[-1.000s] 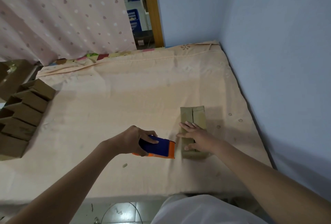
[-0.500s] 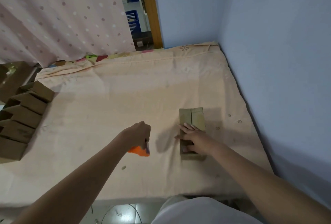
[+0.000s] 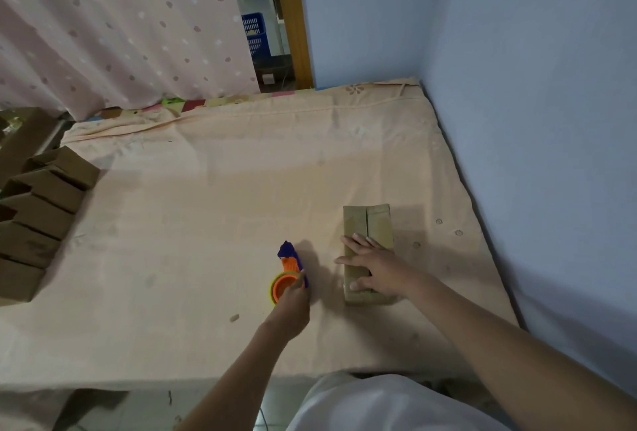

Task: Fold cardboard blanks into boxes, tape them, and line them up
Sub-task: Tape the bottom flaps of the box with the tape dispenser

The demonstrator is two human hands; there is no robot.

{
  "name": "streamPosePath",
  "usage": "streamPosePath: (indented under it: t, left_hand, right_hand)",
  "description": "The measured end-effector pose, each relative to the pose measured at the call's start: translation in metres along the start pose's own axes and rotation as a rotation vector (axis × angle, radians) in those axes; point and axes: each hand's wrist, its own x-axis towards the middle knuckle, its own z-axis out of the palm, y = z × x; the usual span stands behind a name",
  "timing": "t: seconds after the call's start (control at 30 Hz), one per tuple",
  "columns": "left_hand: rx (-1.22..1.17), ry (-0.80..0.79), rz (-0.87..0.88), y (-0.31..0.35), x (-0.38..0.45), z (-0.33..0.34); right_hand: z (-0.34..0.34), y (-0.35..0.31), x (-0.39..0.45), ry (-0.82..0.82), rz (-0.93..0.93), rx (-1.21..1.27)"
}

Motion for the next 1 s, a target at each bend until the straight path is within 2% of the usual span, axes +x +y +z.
streamPosePath:
  t: [0.07, 0.17, 0.23, 0.37, 0.57, 0.7, 1.0]
  left_hand:
    - [-0.195, 0.089, -0.135, 0.006, 0.001, 0.001]
    - [-0.428, 0.338, -0.223, 0.037, -0.013, -0.026]
    - [-0.591, 0.423, -0.244, 0.052, -0.020, -0.036]
    - [-0.711, 0.344, -0.208, 0.070, -0.025, -0.036]
    - [-0.838, 0.255, -0.364, 0.081, -0.019, -0.029]
    - [-0.932, 0.225, -0.398, 0.091, -0.019, -0.035]
    - [-0.862, 0.211, -0.429, 0.094, -0.014, -0.035]
  right_hand:
    - [0.001, 0.000, 0.001, 0.008, -0.004, -0.004]
    - [0.001, -0.001, 0.001, 0.014, 0.002, 0.003]
    - [0.002, -0.001, 0.001, 0.023, -0.003, -0.014]
    - [0.001, -0.003, 0.000, 0.039, -0.007, -0.003]
    - [0.001, -0.004, 0.000, 0.040, 0.000, -0.003]
    - [0.007, 0.003, 0.005, 0.033, 0.026, -0.011]
    - [0.004, -0.002, 0.003, 0.033, 0.017, -0.053]
